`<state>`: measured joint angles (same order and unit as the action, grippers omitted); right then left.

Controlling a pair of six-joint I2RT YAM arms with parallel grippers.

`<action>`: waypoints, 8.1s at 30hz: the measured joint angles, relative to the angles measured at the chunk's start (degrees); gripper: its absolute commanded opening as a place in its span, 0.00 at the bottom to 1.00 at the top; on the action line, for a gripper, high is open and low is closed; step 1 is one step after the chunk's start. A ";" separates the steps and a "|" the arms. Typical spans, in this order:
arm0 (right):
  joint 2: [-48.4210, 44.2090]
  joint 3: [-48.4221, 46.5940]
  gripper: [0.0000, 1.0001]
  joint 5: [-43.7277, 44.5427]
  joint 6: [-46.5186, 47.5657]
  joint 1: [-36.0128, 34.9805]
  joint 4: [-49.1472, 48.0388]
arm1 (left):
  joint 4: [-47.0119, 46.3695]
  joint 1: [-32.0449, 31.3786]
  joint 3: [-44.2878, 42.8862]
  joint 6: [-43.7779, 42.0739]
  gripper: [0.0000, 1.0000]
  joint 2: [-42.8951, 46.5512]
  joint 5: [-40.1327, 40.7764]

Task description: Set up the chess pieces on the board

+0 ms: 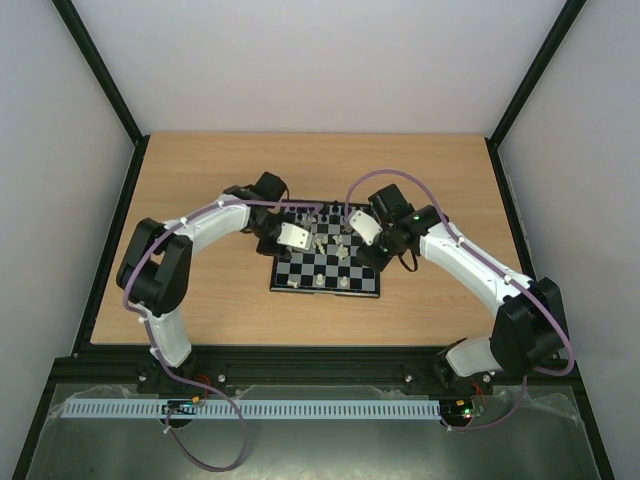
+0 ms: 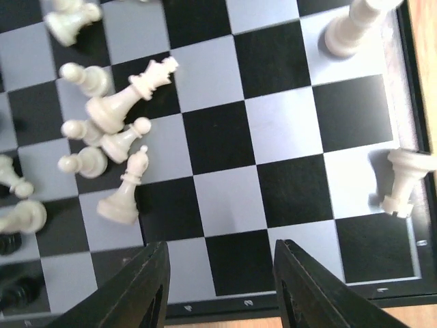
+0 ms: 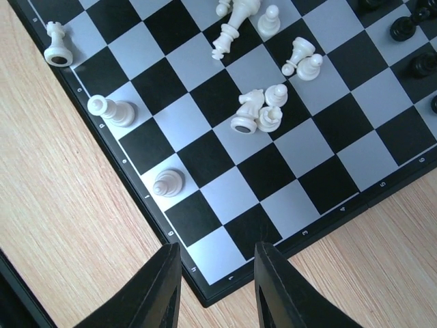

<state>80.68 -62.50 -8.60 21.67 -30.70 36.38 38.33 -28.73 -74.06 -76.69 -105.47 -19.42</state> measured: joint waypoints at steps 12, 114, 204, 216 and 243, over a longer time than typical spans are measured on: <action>6.21 -8.48 0.31 -5.42 -0.52 -1.62 1.36 | -5.09 9.81 18.84 31.41 0.46 22.03 -11.87; 48.04 -40.96 0.52 -1.97 30.29 -15.08 -4.09 | -13.62 30.69 29.16 59.47 0.49 29.55 -19.19; 43.12 -33.51 0.31 -1.40 32.54 -18.40 2.86 | -16.15 31.39 30.86 61.35 0.49 30.84 -19.58; 43.06 -33.46 0.24 -0.42 33.03 -19.61 2.32 | -16.87 31.43 31.26 61.79 0.49 30.86 -19.58; 41.99 -39.36 0.11 -8.37 17.92 -14.71 2.95 | -17.57 31.45 30.86 62.84 0.49 27.76 -24.06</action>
<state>122.67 -101.86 -16.97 39.59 -45.41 39.33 20.75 2.72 -43.20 -13.85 -77.71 -43.48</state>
